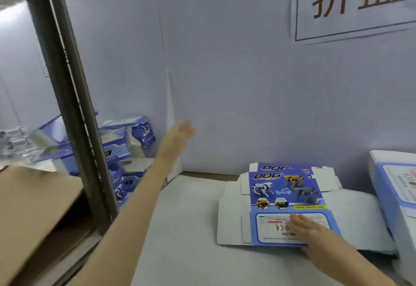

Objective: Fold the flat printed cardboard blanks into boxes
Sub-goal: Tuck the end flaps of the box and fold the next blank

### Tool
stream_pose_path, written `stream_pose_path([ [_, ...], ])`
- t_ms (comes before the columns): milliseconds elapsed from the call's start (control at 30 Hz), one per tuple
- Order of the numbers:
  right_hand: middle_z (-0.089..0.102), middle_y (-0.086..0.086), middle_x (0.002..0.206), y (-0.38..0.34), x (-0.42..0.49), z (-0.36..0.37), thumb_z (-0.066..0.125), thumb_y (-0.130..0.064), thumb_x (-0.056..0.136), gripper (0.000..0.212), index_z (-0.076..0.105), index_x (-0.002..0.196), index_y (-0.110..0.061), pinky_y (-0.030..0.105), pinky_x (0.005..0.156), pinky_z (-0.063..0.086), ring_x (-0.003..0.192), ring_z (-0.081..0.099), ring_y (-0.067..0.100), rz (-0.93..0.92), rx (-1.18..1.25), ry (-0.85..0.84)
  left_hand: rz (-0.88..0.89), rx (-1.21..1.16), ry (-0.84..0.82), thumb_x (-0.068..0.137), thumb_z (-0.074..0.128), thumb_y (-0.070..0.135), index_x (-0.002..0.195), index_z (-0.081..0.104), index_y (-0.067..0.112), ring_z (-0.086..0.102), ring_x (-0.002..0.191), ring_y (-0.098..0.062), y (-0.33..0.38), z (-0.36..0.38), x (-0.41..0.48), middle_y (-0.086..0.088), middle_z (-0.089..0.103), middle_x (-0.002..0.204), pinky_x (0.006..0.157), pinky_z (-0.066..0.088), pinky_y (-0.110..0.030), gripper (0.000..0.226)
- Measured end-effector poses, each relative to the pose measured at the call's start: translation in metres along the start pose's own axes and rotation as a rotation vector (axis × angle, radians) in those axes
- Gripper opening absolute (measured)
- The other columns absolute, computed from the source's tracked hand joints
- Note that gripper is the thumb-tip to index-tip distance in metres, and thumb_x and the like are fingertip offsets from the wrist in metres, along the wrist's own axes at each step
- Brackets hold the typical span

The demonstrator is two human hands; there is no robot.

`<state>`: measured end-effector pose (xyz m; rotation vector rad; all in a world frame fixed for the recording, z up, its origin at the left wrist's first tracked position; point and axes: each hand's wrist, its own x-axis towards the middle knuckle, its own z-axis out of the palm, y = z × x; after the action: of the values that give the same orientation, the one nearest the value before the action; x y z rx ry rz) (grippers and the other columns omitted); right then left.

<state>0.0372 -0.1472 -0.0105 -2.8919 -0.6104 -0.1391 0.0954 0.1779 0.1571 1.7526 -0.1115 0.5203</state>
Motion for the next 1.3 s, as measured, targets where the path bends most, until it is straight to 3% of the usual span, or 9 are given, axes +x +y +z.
stream_pose_path([
  [200, 0.033, -0.006, 0.156, -0.013, 0.0, -0.014, 0.046, -0.011, 0.097, 0.057, 0.03, 0.15, -0.023, 0.022, 0.11, 0.028, 0.14, 0.035, 0.013, -0.022, -0.116, 0.158, 0.231, 0.82, -0.845, 0.089, 0.064, 0.031, 0.144, 0.042, 0.022, 0.04, 0.133, -0.016, -0.051, 0.124, -0.103, 0.002, 0.042, 0.147, 0.108, 0.033, -0.029, 0.06],
  [367, 0.071, -0.014, 0.065, -0.018, -0.015, -0.027, 0.099, -0.021, 0.042, 0.039, 0.076, 0.072, -0.03, 0.014, 0.041, 0.042, 0.052, 0.065, 0.004, -0.101, -0.093, 0.45, 0.451, 1.068, -0.638, 0.096, 0.04, 0.001, 0.139, 0.042, 0.011, 0.042, 0.132, -0.024, -0.063, 0.164, -0.132, -0.008, 0.043, 0.144, 0.105, 0.037, -0.036, 0.045],
  [500, 0.074, -0.005, 0.077, -0.024, -0.018, -0.028, 0.09, -0.012, 0.062, 0.024, 0.077, 0.08, -0.02, 0.022, 0.054, 0.052, 0.068, 0.071, 0.016, -0.063, -0.047, 0.558, 0.635, 0.968, -0.475, 0.092, 0.045, 0.0, 0.135, 0.051, 0.015, 0.055, 0.122, -0.017, -0.071, 0.16, -0.131, -0.002, 0.057, 0.136, 0.097, 0.043, -0.026, 0.047],
  [600, 0.074, 0.006, 0.102, -0.029, -0.021, -0.036, 0.081, 0.009, 0.067, 0.032, 0.076, 0.095, -0.006, 0.036, 0.083, 0.057, 0.098, 0.07, 0.025, -0.036, 0.039, 0.811, 0.725, 0.792, -0.362, 0.065, 0.069, -0.001, 0.09, 0.077, 0.016, 0.07, 0.068, -0.018, -0.065, 0.151, -0.122, 0.001, 0.076, 0.083, 0.053, 0.051, -0.022, 0.032],
  [733, 0.064, 0.009, 0.125, -0.032, -0.032, -0.05, 0.066, 0.013, 0.081, 0.04, 0.067, 0.117, -0.003, 0.026, 0.103, 0.038, 0.122, 0.056, 0.026, 0.075, 0.279, 1.01, 0.607, 0.794, -0.293, 0.078, 0.069, -0.002, 0.089, 0.073, 0.009, 0.068, 0.07, -0.031, -0.058, 0.147, -0.11, -0.008, 0.073, 0.082, 0.059, 0.055, -0.037, 0.016],
  [867, 0.059, -0.003, 0.123, -0.037, -0.043, -0.061, 0.062, 0.009, 0.086, 0.043, 0.06, 0.126, -0.008, 0.031, 0.094, 0.049, 0.115, 0.055, 0.017, 0.166, 0.424, 1.053, 0.701, 0.61, 0.116, 0.082, 0.065, 0.002, 0.09, 0.071, 0.003, 0.065, 0.061, -0.027, -0.028, 0.131, -0.099, -0.008, 0.07, 0.078, 0.051, 0.05, -0.031, 0.01],
  [967, 0.051, -0.022, 0.118, -0.042, -0.045, -0.071, 0.058, -0.002, 0.093, 0.048, 0.049, 0.137, -0.018, 0.002, 0.082, 0.041, 0.11, 0.053, -0.009, 0.26, 0.663, 1.035, 0.589, 0.214, 0.324, 0.095, 0.058, 0.014, 0.099, 0.065, 0.008, 0.061, 0.067, -0.014, 0.0, 0.116, -0.097, 0.001, 0.066, 0.083, 0.059, 0.044, -0.015, 0.01],
  [1067, 0.042, -0.034, 0.118, -0.047, -0.043, -0.08, 0.056, -0.015, 0.096, 0.054, 0.035, 0.144, -0.026, -0.005, 0.07, 0.039, 0.104, 0.043, -0.03, 0.221, 0.918, 0.952, 0.33, -0.123, 0.212, 0.099, 0.052, 0.022, 0.108, 0.06, 0.03, 0.065, 0.082, 0.0, 0.013, 0.11, -0.109, 0.014, 0.067, 0.096, 0.063, 0.049, -0.008, 0.014],
  [1300, 0.063, -0.014, 0.113, -0.048, -0.054, -0.1, 0.056, -0.04, 0.08, 0.06, 0.044, 0.137, -0.03, 0.014, 0.056, 0.053, 0.101, 0.064, -0.002, 0.129, 1.228, 0.951, 0.059, -0.299, -0.011, 0.1, 0.048, 0.018, 0.128, 0.051, 0.029, 0.068, 0.09, -0.007, 0.014, 0.116, -0.131, 0.004, 0.068, 0.107, 0.057, 0.053, -0.014, 0.03],
])
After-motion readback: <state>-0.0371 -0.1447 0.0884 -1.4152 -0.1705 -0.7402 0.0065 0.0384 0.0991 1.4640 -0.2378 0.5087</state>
